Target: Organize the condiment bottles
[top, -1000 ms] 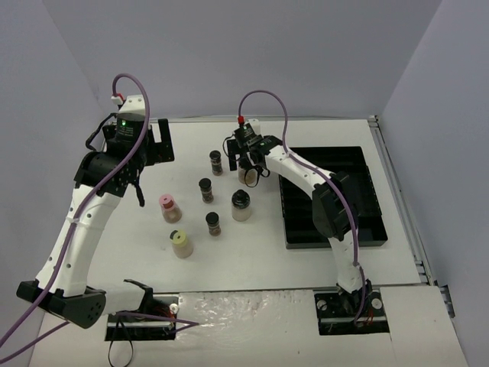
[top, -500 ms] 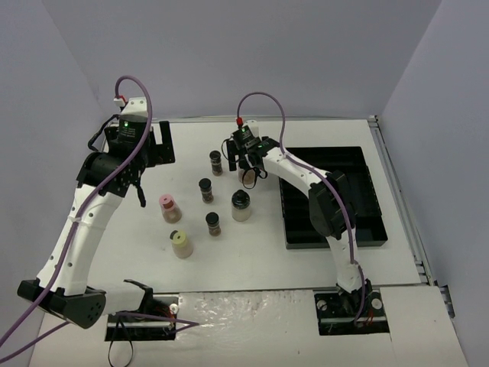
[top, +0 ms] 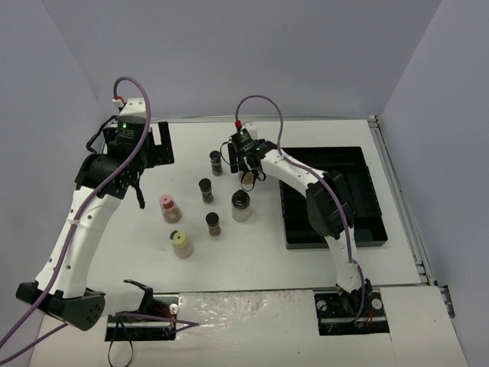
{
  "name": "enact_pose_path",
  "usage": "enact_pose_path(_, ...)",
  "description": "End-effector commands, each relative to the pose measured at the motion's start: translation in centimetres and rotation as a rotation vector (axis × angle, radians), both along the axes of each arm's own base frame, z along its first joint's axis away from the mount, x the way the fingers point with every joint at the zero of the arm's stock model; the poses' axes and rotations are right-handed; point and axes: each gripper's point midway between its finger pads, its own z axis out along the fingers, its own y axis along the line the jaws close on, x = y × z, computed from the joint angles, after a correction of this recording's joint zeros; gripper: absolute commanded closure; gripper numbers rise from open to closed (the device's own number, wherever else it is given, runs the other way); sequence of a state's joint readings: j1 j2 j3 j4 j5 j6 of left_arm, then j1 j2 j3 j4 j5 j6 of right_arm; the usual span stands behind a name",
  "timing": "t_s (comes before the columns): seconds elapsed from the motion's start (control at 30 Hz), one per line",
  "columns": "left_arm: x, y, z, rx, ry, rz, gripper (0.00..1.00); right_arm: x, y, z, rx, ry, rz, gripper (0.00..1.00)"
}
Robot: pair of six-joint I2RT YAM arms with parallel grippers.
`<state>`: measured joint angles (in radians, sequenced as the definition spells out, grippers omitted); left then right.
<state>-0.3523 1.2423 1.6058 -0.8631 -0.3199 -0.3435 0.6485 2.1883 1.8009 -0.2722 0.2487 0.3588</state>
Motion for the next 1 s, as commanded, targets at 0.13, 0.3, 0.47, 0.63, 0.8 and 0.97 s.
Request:
enact_pose_path(0.13,0.0,0.3,2.5,-0.013,-0.09,0.01,0.03,0.4,-0.1,1.6,0.0,-0.055,-0.021,0.51)
enact_pose_path(0.3,0.0,0.4,2.5,-0.012,-0.089,0.011,0.03,0.4,-0.4,2.1,-0.005,-0.068,-0.03,0.9)
enact_pose_path(0.47,0.1,0.4,2.2,-0.01,-0.085,0.013,0.03,0.5,-0.6,4.4,0.01,-0.107,-0.034,1.0)
enact_pose_path(0.63,0.4,0.2,1.9,-0.013,-0.08,0.011,0.03,0.8,-1.0,8.2,0.03,-0.175,-0.044,1.0)
enact_pose_path(0.8,0.5,0.1,1.8,-0.013,-0.078,0.011,0.03,1.2,-1.4,11.0,0.032,-0.222,-0.055,1.0)
enact_pose_path(0.97,0.5,0.1,1.7,-0.012,-0.078,0.011,0.03,1.4,-2.4,12.3,0.038,-0.241,-0.079,1.0)
